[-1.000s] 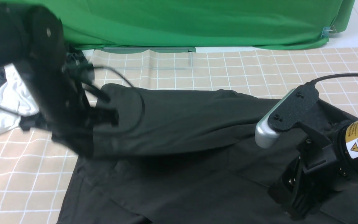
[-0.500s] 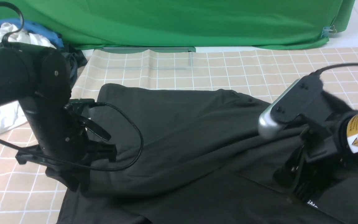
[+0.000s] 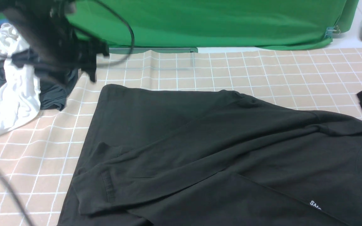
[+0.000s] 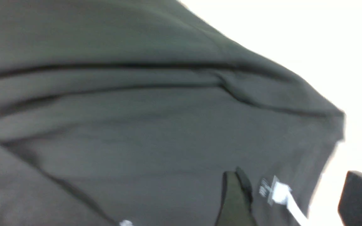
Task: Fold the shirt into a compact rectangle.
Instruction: 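Grasp the near edge of the shirt at its hem and shoulder corners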
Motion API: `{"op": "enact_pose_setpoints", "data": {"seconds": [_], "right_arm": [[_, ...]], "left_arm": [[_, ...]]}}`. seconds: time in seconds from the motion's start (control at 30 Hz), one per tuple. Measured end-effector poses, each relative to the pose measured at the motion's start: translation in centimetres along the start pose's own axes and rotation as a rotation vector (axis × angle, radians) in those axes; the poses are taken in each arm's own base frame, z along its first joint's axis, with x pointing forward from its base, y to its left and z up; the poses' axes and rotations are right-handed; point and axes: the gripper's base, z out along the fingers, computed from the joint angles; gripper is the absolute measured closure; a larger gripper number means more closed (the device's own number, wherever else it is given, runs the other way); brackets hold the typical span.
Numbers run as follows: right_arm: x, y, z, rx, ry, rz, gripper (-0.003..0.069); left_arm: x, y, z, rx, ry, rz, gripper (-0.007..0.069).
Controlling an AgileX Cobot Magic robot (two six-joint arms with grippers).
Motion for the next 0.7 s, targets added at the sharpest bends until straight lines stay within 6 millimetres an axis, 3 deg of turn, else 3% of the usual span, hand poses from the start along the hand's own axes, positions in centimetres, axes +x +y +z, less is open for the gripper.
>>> {"op": "enact_pose_setpoints", "data": {"seconds": [0.07,0.13,0.2,0.23,0.3,0.43,0.57,0.7], "right_arm": [[0.1,-0.6,0.7,-0.002,0.039,0.013,0.0193],[0.1,-0.6,0.8,-0.004,0.044,0.012,0.0193],[0.0,-0.5,0.9,-0.015,0.041,0.015,0.0193],[0.0,-0.5,0.8,-0.016,0.040,0.016,0.0193],[-0.1,-0.5,0.8,-0.021,0.034,0.006,0.0193],[-0.1,-0.5,0.8,-0.023,0.034,-0.001,0.0193],[-0.1,-0.5,0.8,-0.023,0.034,-0.004,0.0193],[-0.1,-0.5,0.8,-0.023,0.030,-0.005,0.0193]], "left_arm": [[-2.5,0.2,2.4,0.031,-0.015,0.009,0.0189],[-3.4,0.1,3.4,0.032,-0.028,0.018,0.0189],[-4.9,0.1,7.0,-0.001,-0.026,0.061,0.0188],[-5.1,0.0,7.1,0.000,-0.030,0.063,0.0188],[-6.0,0.0,10.5,-0.024,-0.019,0.094,0.0175],[-6.5,0.1,14.9,-0.049,-0.008,0.123,0.0147],[-6.3,0.2,17.7,-0.054,0.015,0.131,0.0132],[-6.3,0.1,18.0,-0.041,0.016,0.120,0.0136]]}}
